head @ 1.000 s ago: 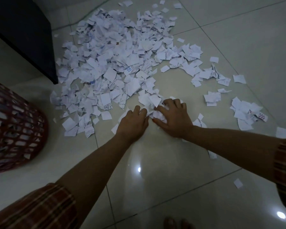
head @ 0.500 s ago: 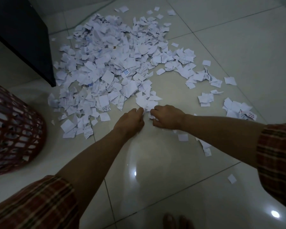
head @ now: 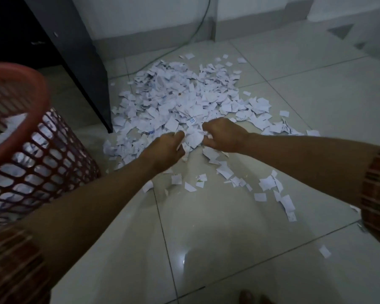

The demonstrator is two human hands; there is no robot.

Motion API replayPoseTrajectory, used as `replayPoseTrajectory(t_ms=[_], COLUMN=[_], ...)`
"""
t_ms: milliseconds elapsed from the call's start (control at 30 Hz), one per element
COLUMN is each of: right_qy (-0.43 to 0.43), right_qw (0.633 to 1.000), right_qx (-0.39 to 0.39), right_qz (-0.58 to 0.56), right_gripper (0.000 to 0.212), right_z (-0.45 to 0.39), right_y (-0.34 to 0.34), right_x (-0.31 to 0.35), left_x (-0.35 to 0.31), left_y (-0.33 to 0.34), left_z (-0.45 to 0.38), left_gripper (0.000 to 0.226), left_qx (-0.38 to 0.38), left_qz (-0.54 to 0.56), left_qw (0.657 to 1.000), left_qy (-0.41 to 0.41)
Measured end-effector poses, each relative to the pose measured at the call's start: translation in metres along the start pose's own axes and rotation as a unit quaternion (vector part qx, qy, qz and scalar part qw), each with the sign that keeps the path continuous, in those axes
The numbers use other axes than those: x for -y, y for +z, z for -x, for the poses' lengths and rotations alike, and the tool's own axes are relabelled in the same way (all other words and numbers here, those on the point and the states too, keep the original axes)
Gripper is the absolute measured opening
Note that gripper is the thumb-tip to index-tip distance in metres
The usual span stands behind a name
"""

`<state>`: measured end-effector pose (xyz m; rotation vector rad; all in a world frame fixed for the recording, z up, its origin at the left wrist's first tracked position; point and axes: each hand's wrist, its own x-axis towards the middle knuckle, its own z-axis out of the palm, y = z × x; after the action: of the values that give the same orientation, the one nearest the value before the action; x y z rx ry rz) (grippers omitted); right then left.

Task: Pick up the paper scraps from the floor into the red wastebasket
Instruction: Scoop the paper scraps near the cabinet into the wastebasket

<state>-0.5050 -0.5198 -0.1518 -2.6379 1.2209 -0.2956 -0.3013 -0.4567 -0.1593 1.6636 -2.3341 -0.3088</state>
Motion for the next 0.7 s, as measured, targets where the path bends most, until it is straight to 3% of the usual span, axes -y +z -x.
replayPoseTrajectory(t_ms=[133,433,600,700], right_qy=[0.009,-0.008,-0.054,-0.070], right_qw=[0.995,0.965,0.945,0.937], right_qx=[-0.094,-0.239,-0.286,-0.296], right_qz=[-0.042,-0.110,-0.153,-0.174], right_gripper=[0.022,0.023,0.025,0.023], right_z=[-0.024,-0.083,-0.120,-0.142], right_y=[-0.031,-0.094,-0.109,-0.105], right_x=[0.022,0.099,0.145,0.179], left_x=[0.006,0.016,0.043,0.082], left_y=[-0.048,-0.190,-0.252,-0.263], left_z=[-0.004,-0.002,0.024,0.049], left_gripper=[0.011,0.013,0.018,0.021], left_qx=[-0.063,-0.124,-0.141,-0.164], left_qz=[0.002,-0.099,-0.135,-0.110], left_qw=[0.998,0.984,0.978,0.980], left_qy=[0.026,0.078,0.070,0.009])
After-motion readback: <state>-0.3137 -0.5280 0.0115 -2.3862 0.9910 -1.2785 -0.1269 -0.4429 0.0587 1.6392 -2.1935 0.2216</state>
